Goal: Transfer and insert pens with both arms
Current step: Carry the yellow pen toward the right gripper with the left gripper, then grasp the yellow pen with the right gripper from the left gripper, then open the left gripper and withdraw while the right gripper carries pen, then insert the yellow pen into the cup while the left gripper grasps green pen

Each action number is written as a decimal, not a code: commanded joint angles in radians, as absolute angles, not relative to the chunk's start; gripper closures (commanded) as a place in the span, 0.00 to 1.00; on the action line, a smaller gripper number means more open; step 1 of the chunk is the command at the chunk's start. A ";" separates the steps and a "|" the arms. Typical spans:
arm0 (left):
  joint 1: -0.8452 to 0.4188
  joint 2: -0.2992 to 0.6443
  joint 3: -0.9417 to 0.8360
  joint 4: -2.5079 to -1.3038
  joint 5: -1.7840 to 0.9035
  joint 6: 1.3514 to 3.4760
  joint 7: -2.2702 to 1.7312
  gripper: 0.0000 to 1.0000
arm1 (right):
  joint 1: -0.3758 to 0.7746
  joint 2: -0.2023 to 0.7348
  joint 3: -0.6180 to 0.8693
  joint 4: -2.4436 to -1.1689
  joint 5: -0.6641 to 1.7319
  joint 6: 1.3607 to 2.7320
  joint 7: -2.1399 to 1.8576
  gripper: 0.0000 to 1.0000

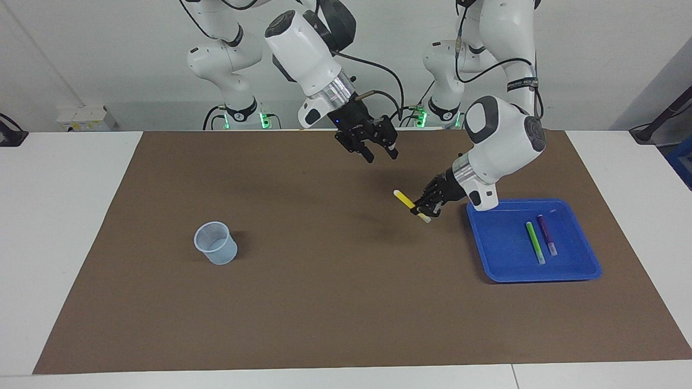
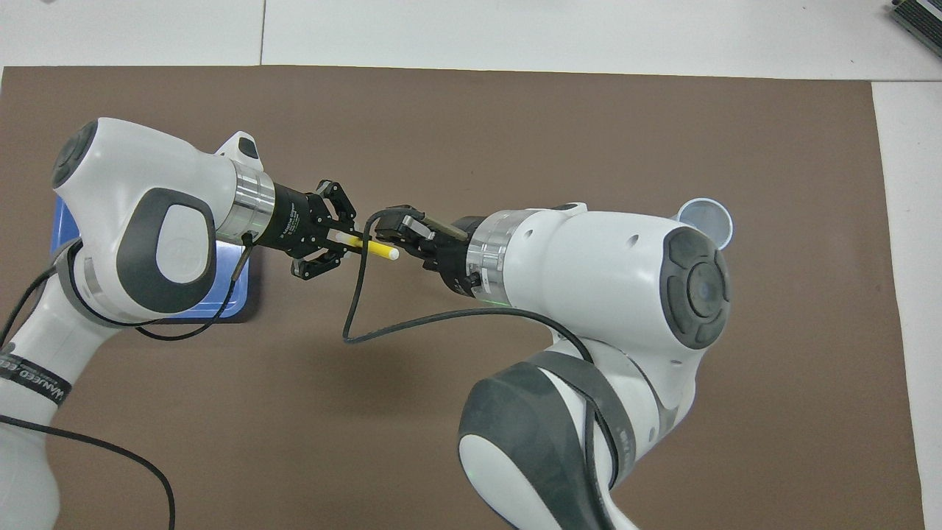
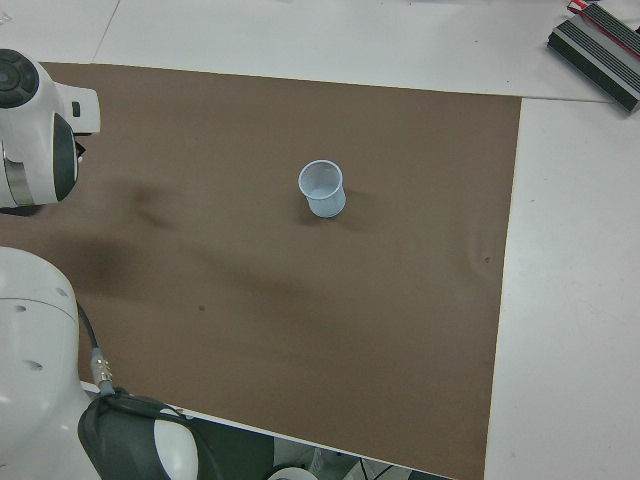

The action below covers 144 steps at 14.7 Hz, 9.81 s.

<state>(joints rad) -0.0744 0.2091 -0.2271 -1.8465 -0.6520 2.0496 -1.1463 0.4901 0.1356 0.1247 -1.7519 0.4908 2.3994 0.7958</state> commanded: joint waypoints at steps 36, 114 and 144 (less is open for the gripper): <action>-0.146 0.183 -0.253 -1.853 -0.822 2.095 -1.278 1.00 | 0.437 0.166 0.129 -1.804 0.420 2.372 0.686 0.71; 0.321 0.462 -0.241 -1.726 0.238 2.296 0.155 0.15 | -0.064 0.172 0.126 -1.940 -0.052 2.195 -0.080 1.00; 0.362 0.469 -0.255 -1.792 0.153 2.258 0.187 0.34 | -0.054 0.019 0.129 -1.902 -0.052 2.100 -0.086 0.00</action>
<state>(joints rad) 0.3532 0.4800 -0.2487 -1.7802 0.1685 2.2712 0.1715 -0.0464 0.0735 0.1218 -1.9094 -0.0580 2.1536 -0.0830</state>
